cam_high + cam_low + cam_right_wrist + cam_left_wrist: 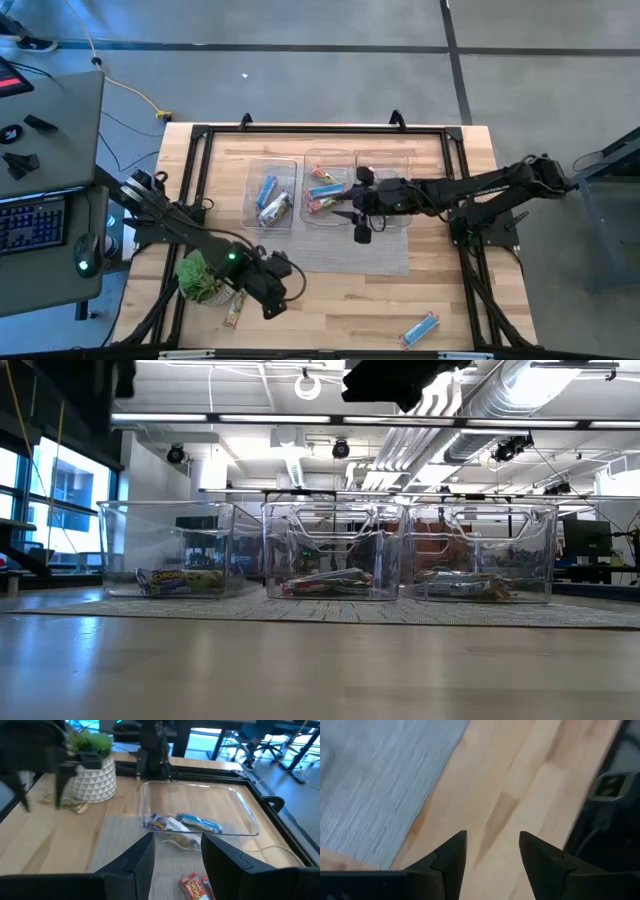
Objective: Pick and place Granola Bars by type
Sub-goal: Put the orange granola bar into the middle transparent bin
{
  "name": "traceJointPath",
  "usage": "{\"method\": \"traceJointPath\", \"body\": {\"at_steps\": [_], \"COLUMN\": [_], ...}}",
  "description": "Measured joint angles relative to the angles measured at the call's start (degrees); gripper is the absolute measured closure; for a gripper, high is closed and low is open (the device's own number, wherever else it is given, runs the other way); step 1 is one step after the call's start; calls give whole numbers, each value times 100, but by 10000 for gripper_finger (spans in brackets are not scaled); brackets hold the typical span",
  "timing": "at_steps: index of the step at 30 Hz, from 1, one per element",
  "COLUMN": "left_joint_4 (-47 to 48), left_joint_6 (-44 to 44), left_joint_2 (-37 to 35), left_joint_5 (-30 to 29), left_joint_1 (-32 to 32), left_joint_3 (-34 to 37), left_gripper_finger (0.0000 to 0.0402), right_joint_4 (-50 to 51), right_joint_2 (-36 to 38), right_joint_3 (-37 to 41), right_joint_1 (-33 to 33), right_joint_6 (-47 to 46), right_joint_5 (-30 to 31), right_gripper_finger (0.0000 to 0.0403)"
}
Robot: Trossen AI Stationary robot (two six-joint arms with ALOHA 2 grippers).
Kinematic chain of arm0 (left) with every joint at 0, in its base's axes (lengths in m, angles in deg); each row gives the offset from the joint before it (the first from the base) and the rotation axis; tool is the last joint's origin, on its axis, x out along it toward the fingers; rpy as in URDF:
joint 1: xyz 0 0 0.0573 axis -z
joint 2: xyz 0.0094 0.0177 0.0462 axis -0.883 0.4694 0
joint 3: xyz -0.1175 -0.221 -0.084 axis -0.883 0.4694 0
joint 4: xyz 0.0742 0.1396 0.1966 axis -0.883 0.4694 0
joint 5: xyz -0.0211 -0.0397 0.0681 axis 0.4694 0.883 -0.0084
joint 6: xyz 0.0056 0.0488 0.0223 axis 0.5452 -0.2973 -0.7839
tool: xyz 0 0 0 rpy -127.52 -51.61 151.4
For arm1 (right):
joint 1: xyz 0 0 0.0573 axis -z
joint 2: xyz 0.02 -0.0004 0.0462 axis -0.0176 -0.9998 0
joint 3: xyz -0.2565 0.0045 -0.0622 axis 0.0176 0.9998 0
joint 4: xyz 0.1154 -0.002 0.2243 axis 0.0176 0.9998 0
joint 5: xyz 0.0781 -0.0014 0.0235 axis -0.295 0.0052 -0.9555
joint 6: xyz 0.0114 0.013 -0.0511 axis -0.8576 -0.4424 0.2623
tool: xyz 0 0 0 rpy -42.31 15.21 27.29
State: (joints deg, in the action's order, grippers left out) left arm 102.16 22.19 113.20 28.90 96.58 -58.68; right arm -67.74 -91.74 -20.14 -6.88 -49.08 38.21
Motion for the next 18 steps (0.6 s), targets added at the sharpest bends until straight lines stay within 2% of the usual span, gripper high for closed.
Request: {"method": "traceJointPath", "body": {"at_steps": [4, 7, 10, 18], "left_joint_4": [497, 1173, 1484, 1321], "left_joint_6": [4, 332, 704, 746], "left_joint_2": [293, 566, 924, 1889], "left_joint_5": [539, 1080, 1291, 2238], "left_joint_1": [-55, -63, -77, -75], "left_joint_3": [-2, 4, 0, 2], "left_gripper_finger": [225, 225, 225, 225], "right_joint_4": [104, 202, 317, 394], "right_joint_2": [0, 0, 0, 0], "right_joint_3": [11, 11, 11, 13], "right_joint_1": [-107, -105, -105, -105], "right_joint_6": [4, -136, -273, -271], "right_joint_5": [-2, -1, 0, 0], "right_gripper_finger": [257, 258, 257, 257]}}
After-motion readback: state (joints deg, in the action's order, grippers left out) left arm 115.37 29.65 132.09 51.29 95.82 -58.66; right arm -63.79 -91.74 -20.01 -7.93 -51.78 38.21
